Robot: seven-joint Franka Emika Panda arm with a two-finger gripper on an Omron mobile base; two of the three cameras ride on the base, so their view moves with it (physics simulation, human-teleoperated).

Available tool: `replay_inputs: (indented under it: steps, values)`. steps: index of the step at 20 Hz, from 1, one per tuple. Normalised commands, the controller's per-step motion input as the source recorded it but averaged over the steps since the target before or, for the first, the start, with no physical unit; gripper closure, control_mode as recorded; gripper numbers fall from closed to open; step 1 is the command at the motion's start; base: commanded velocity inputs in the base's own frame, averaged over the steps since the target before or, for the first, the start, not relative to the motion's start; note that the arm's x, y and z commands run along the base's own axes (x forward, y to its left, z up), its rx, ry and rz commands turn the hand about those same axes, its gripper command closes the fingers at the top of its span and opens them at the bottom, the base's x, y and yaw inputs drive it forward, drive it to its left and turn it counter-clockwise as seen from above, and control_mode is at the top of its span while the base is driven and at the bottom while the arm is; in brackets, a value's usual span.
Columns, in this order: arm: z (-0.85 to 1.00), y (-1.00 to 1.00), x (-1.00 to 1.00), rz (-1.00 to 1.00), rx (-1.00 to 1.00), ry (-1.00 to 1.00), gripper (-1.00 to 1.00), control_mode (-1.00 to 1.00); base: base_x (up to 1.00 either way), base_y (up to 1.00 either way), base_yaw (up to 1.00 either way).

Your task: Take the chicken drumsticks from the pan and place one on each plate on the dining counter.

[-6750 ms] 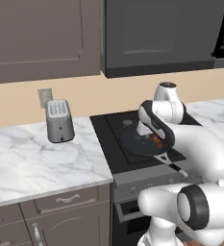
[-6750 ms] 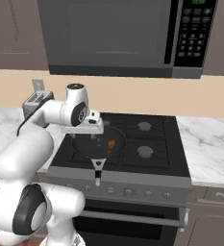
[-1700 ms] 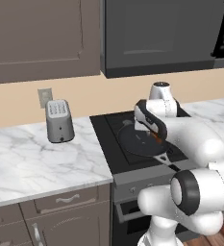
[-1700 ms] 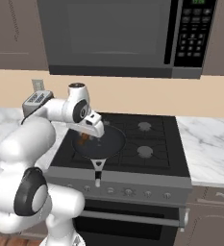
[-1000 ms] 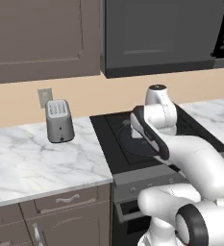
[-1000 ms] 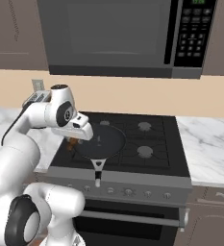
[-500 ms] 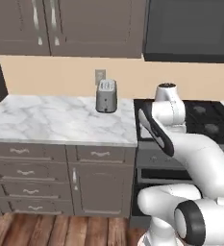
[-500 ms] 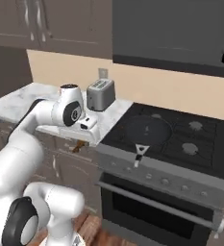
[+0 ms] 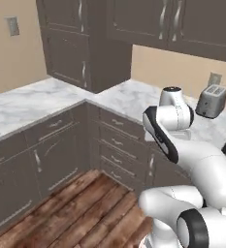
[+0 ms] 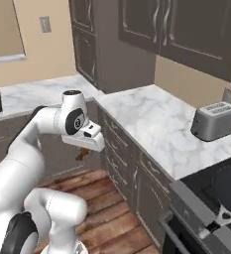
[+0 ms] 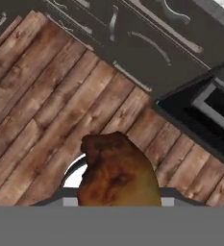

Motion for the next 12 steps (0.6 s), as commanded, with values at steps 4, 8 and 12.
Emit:
replay_inputs:
  steps: [4,8,12]
  values:
    - [0.0,0.0,0.0,0.0,0.0,0.0,1.0,1.0,-0.07,0.0,1.0]
    - [0.0,0.0,0.0,0.0,0.0,0.0,1.0,1.0,-0.06,0.0,1.0]
    - [0.0,0.0,0.0,0.0,0.0,0.0,1.0,1.0,-0.04,0.0,1.0]
